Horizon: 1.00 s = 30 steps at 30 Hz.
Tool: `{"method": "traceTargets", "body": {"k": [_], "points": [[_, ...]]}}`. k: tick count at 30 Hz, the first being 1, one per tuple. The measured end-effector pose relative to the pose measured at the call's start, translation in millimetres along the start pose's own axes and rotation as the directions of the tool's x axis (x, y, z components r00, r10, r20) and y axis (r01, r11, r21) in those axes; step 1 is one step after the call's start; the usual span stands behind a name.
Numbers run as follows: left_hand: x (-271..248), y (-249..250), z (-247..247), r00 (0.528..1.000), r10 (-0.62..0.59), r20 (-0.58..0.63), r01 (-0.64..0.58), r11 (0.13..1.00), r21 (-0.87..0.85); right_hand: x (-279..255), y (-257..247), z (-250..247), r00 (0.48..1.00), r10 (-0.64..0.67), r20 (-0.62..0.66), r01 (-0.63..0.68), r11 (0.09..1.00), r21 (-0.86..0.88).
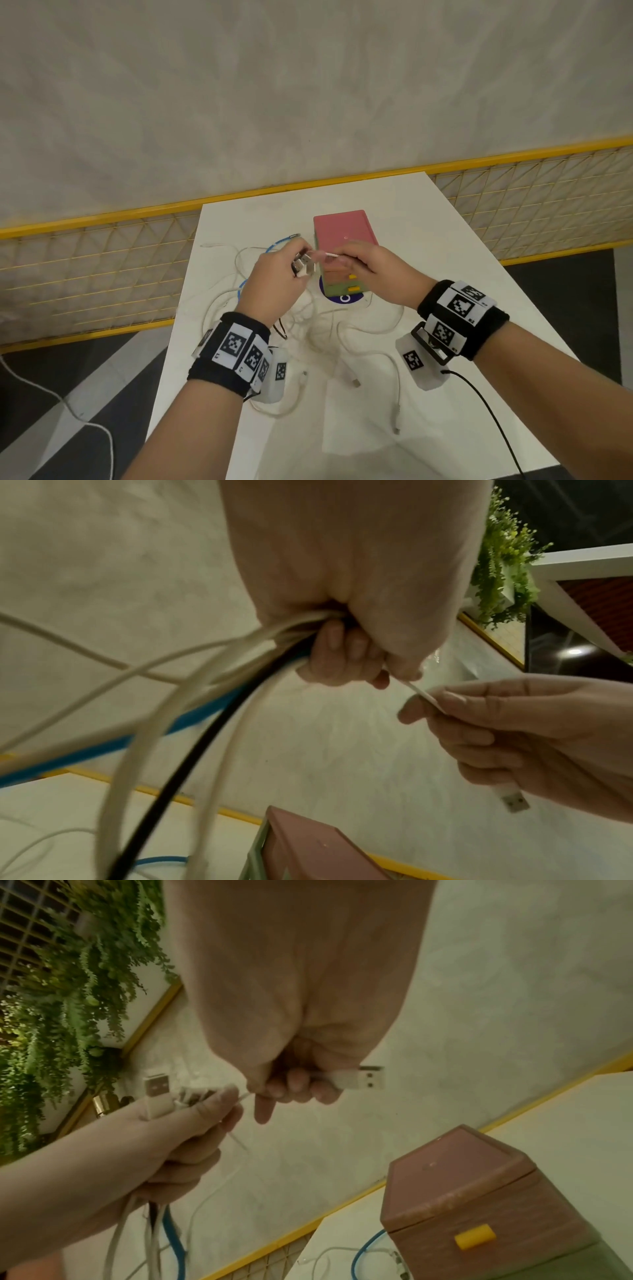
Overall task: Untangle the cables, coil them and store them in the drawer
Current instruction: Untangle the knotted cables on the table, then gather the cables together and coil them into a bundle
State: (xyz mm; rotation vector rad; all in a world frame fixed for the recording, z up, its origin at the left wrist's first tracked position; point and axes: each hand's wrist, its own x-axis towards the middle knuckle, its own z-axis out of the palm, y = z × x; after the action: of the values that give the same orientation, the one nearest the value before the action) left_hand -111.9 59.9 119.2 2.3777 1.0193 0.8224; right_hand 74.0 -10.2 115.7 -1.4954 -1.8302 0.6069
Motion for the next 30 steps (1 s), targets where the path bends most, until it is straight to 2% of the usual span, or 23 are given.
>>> {"method": "traceTargets", "body": {"k": [3,6,8,11,12,16,17,18,19,21,22,23,26,28,30], "points": [[-1.3,-4.1,-3.1,0.992,-0.023,-0.12,0.023,1.0,-0.001,1.8,5.9,-5.1,0.997,0.025,0.069,-0.019,0.995,-0.093],[-1.9,-12.6,-3.6,0.995,-0.051,-0.09,0.055,0.998,0.044,10.1,2.2,-5.6,0.988,0.035,0.151,0.022,0.934,-0.358],[-1.3,-17.1,-4.6,0.991,-0.086,-0.101,0.089,0.996,0.021,24.6,-9.0,-8.6,0.979,0.11,0.17,-0.026,0.901,-0.434],[0.3,-21.6,-12.0,0.965,-0.177,-0.192,0.16,0.982,-0.101,55.9,-22.8,-11.9,0.991,0.137,0.0,-0.131,0.947,-0.293],[0.1,-23.5,-14.4,0.958,-0.192,-0.214,0.166,0.977,-0.136,64.0,-25.2,-11.9,0.988,0.153,-0.021,-0.153,0.956,-0.25],[-5.9,-29.6,-14.0,0.966,-0.184,-0.184,0.154,0.974,-0.167,60.5,-12.5,11.7,0.967,0.135,0.216,-0.091,0.975,-0.201],[-8.8,-30.4,-10.3,0.967,-0.191,-0.168,0.16,0.97,-0.184,52.1,-4.9,21.5,0.95,0.11,0.291,-0.044,0.974,-0.222],[-12.1,-31.4,-6.1,0.967,-0.199,-0.156,0.165,0.964,-0.207,41.4,1.7,32.5,0.912,0.103,0.397,-0.007,0.971,-0.237],[-15.0,-31.9,-1.4,0.967,-0.208,-0.147,0.171,0.958,-0.229,30.0,6.5,43.8,0.85,0.118,0.513,0.021,0.966,-0.256],[-20.3,-33.7,7.8,0.962,-0.239,-0.132,0.198,0.944,-0.265,9.6,21.2,67.7,0.685,0.205,0.699,0.035,0.949,-0.312],[-22.9,-34.8,12.1,0.957,-0.266,-0.118,0.225,0.933,-0.282,1.8,29.9,77.8,0.622,0.248,0.743,0.036,0.938,-0.344],[-24.9,-35.5,15.3,0.95,-0.297,-0.1,0.255,0.919,-0.301,-4.7,39.1,86.4,0.585,0.285,0.759,0.035,0.926,-0.375],[-32.1,-36.7,19.8,0.939,-0.334,-0.084,0.286,0.892,-0.351,-17.0,62.7,106.1,0.53,0.343,0.775,0.055,0.899,-0.435],[-35.6,-36.8,19.5,0.934,-0.346,-0.089,0.287,0.875,-0.39,-24.0,70.6,111.0,0.579,0.334,0.744,0.05,0.896,-0.441],[-38.2,-35.9,18.3,0.925,-0.368,-0.09,0.297,0.851,-0.433,-28.2,74.9,110.1,0.627,0.254,0.736,0.129,0.898,-0.42]]}}
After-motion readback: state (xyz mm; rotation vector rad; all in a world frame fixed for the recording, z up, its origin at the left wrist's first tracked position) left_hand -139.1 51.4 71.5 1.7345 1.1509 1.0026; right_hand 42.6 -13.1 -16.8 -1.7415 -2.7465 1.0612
